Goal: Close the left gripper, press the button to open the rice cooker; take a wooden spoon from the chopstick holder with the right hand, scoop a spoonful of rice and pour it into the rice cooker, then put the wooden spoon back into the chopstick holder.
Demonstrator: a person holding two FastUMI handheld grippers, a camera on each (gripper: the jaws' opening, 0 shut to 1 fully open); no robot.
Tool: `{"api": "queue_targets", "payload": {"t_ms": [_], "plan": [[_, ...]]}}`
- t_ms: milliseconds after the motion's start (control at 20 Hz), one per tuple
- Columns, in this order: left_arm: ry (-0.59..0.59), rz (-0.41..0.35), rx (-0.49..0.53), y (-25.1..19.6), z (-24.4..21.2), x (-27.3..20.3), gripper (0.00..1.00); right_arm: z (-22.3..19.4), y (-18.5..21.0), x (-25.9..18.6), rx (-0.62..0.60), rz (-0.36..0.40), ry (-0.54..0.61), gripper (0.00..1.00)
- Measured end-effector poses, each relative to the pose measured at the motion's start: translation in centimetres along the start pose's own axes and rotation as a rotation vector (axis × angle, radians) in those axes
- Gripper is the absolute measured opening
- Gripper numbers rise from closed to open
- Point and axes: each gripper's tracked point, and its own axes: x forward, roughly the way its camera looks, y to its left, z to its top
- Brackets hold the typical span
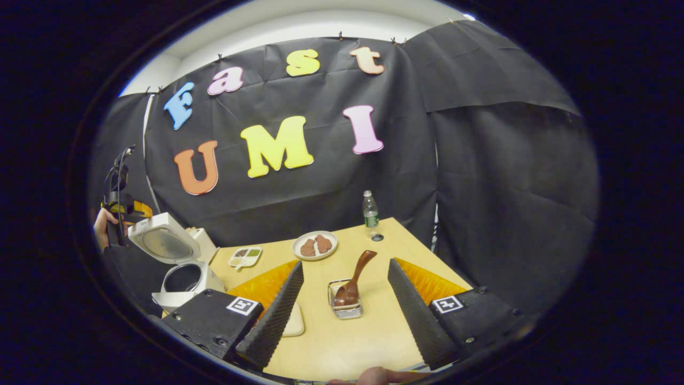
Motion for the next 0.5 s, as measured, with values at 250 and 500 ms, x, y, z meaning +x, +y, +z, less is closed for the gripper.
{"api": "queue_targets", "payload": {"t_ms": [250,500], "plan": [[0.114,-0.046,-0.025,-1.4,-7.7,-2.8,0.96,-1.7,2.8,0.2,-0.003,0.091,0.063,1.00],[0.244,-0.056,-0.095,-1.4,-14.5,-2.7,0.97,-2.3,2.7,-0.4,-0.024,0.111,0.080,0.99]]}}
